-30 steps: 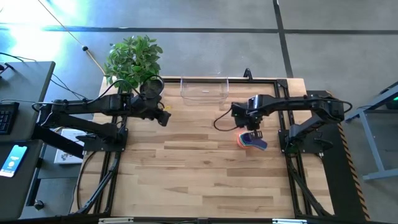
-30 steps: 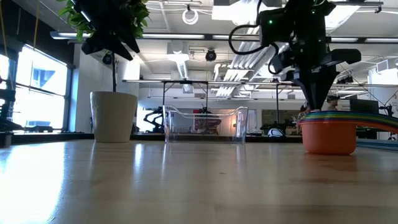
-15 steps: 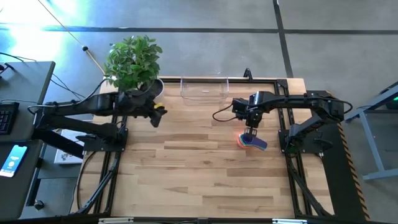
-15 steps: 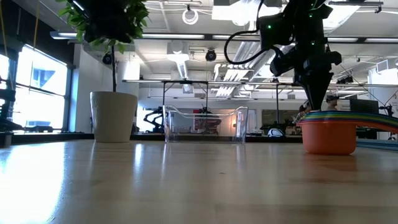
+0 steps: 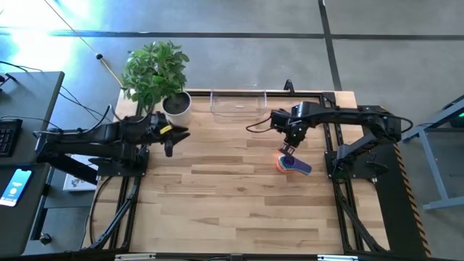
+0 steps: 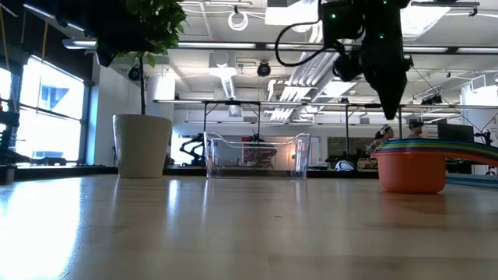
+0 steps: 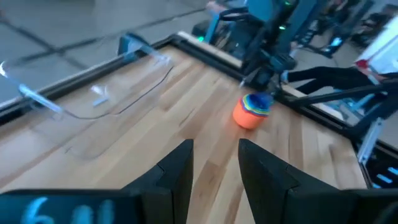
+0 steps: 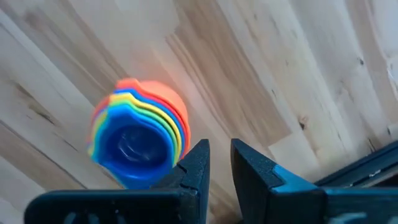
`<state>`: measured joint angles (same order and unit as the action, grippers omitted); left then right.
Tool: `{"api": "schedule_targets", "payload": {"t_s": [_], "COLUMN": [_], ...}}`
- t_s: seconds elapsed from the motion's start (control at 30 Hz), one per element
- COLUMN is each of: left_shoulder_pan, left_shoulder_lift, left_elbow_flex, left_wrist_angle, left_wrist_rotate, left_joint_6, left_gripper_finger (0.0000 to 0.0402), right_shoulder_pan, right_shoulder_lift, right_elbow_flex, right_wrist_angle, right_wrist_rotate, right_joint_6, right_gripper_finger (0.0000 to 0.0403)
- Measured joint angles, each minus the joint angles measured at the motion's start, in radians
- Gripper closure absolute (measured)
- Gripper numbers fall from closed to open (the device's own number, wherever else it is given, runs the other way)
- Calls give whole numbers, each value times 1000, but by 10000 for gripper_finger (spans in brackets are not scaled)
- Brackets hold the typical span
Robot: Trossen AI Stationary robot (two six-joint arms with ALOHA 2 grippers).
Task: Nest measuring cups in basket
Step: Put the stacked measuring cups into the transparent bin
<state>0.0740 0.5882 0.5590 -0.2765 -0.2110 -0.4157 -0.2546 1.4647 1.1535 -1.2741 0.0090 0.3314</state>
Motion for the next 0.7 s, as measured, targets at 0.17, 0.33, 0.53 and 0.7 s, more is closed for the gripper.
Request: {"api": "schedule_targets", "payload": {"t_s": [0.17, 0.33, 0.53, 0.7], "left_shoulder_pan": [-23, -45, -57, -57], "left_shoulder_lift": [-125, -257, -385, -466], "left_elbow_flex": [-97, -168, -206, -249], "left_wrist_angle": [27, 28, 5, -37], "left_wrist_rotate": [1, 0, -1, -7], "left_joint_6": [67, 70, 108, 131], "left_gripper_finger": [284, 284, 284, 284], "right_shoulder_pan": [0, 0, 0, 0], "right_shoulder_lift": [0, 0, -1, 0], "right_elbow_flex": [48, 67, 71, 71], "right_wrist_angle": [11, 62, 136, 140], "right_wrist_rotate": [7, 9, 4, -1], "right_joint_6": [57, 101, 192, 286], "right_gripper_finger": [345, 345, 345, 345]}}
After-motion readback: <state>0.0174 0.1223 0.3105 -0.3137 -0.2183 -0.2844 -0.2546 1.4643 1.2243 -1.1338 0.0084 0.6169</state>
